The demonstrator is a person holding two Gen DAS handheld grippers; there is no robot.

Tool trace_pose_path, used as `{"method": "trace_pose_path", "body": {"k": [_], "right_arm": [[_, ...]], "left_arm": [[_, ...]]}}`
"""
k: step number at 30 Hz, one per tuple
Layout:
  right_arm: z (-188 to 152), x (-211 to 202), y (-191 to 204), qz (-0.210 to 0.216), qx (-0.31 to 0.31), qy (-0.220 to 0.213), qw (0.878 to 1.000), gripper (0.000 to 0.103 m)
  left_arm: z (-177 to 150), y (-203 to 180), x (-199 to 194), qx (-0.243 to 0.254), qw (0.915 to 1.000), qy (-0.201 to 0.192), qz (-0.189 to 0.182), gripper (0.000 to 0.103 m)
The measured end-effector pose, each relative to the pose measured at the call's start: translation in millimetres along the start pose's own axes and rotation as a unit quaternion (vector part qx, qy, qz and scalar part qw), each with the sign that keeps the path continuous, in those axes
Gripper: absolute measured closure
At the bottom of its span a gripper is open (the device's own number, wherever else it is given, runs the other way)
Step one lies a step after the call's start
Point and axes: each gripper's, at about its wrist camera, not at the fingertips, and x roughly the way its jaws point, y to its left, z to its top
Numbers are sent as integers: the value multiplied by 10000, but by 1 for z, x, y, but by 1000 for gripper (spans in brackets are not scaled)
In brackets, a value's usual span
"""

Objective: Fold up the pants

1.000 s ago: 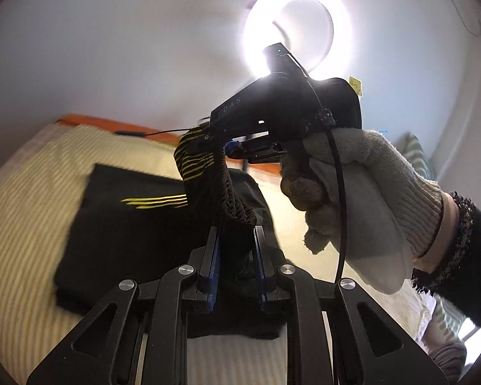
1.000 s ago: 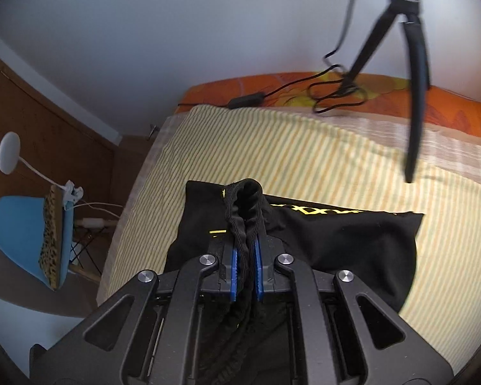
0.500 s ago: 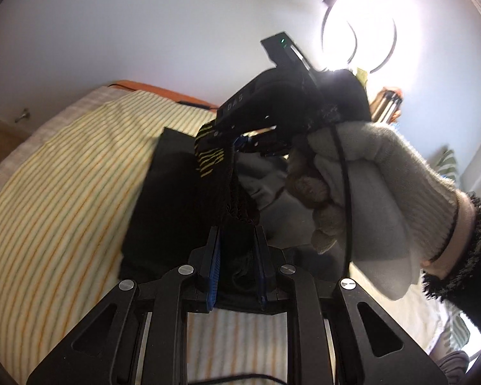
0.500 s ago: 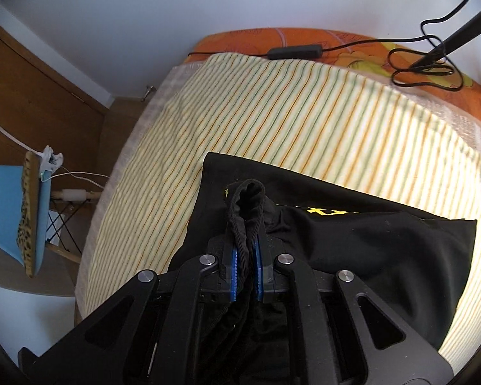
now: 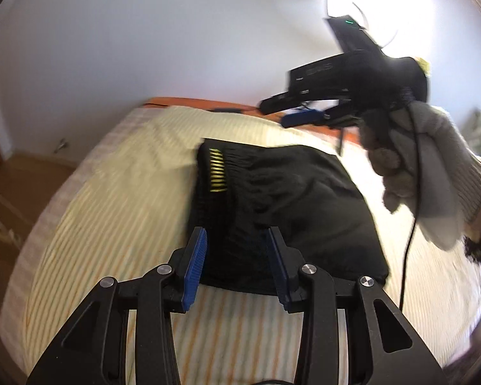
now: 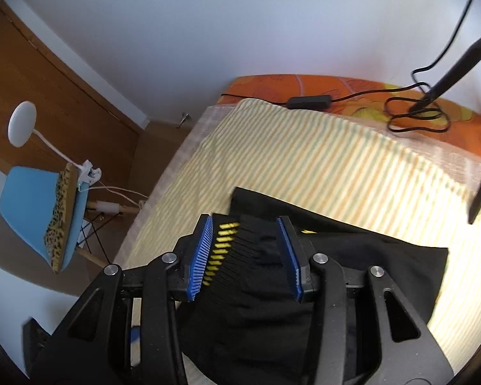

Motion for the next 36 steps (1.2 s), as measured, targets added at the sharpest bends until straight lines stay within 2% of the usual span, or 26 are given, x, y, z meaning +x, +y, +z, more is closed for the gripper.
{"method": "trace_pose_path", "body": {"k": [4, 7, 13, 18, 19, 29, 34, 36], "right_arm": [[-3, 7, 5, -182, -447, 75, 9988, 60], [2, 22, 10, -77, -650, 220, 9976, 59], [10, 66, 38, -125, -1147, 536, 9919, 60], [16, 92, 42, -265, -1265, 848, 9880, 60], [16, 95, 42, -409, -1304, 872, 9868, 60], [14, 86, 30, -547, -1423, 877, 9844, 57], [19, 70, 17, 56, -1017, 676, 9925, 56], [18, 69, 15, -53, -1195, 739, 9901, 57]], "left_arm": [[6, 0, 17, 235, 9987, 364, -253, 66], [3, 9, 27, 92, 9979, 581, -276, 66], [-7, 24, 38, -174, 9972, 684, -249, 78], [-9, 21, 38, -58, 9979, 600, -218, 82], [-9, 20, 37, -28, 9980, 594, -214, 82], [-8, 24, 32, -10, 9981, 553, -272, 86], [-9, 31, 33, -197, 9974, 601, -340, 86], [-9, 32, 33, -206, 9973, 614, -347, 86]]}}
